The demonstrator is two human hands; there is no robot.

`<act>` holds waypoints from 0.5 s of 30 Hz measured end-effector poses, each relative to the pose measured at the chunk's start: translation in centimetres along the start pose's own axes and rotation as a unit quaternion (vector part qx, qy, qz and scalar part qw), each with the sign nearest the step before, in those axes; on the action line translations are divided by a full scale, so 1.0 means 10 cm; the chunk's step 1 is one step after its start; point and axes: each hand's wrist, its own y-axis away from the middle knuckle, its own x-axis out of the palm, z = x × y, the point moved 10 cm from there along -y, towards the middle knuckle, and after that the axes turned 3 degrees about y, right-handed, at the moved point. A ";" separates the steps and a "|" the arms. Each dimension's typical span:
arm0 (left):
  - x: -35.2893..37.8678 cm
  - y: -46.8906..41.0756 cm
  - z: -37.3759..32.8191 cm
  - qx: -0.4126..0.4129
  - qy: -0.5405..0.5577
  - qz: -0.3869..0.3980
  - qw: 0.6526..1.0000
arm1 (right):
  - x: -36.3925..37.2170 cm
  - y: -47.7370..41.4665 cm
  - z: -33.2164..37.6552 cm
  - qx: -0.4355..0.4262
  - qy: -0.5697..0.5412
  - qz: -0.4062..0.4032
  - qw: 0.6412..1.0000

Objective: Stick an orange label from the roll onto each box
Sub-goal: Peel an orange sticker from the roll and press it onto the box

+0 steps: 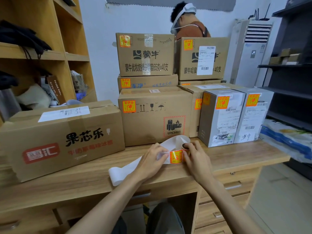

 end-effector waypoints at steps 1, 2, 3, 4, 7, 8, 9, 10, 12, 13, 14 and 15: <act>0.01 0.00 -0.01 0.005 0.000 0.002 1.000 | -0.06 0.02 0.05 -0.007 0.005 -0.022 1.000; 0.02 0.00 -0.01 0.009 0.000 0.004 1.000 | -0.11 0.06 0.10 -0.019 0.008 -0.044 0.999; 0.02 0.00 -0.01 0.017 -0.001 0.005 1.000 | -0.15 0.09 0.16 -0.035 0.009 -0.058 0.998; 0.03 0.00 -0.02 0.025 -0.003 0.006 1.000 | -0.16 0.12 0.23 -0.056 0.012 -0.064 0.996; 0.04 0.00 -0.04 0.042 -0.012 0.009 0.999 | -0.04 0.19 0.35 -0.084 0.014 -0.044 0.995; 0.04 0.00 -0.05 0.046 -0.013 0.009 0.999 | 0.00 0.19 0.35 -0.078 0.011 -0.037 0.996; 0.04 0.00 -0.06 0.049 -0.013 0.011 0.999 | 0.03 0.20 0.35 -0.072 0.008 -0.032 0.997; 0.04 0.00 -0.06 0.051 -0.013 0.013 0.999 | 0.06 0.20 0.34 -0.066 0.004 -0.028 0.997; 0.05 0.01 -0.08 0.054 -0.010 0.016 0.998 | 0.08 0.20 0.34 -0.053 -0.015 -0.022 0.998; 0.05 0.01 -0.09 0.055 -0.008 0.017 0.998 | 0.08 0.19 0.34 -0.045 -0.027 -0.020 0.998; 0.04 0.01 -0.10 0.056 -0.007 0.017 0.998 | 0.09 0.19 0.33 -0.035 -0.040 -0.017 0.998; 0.04 0.01 -0.11 0.059 -0.007 0.017 0.998 | 0.10 0.18 0.32 -0.024 -0.053 -0.011 0.998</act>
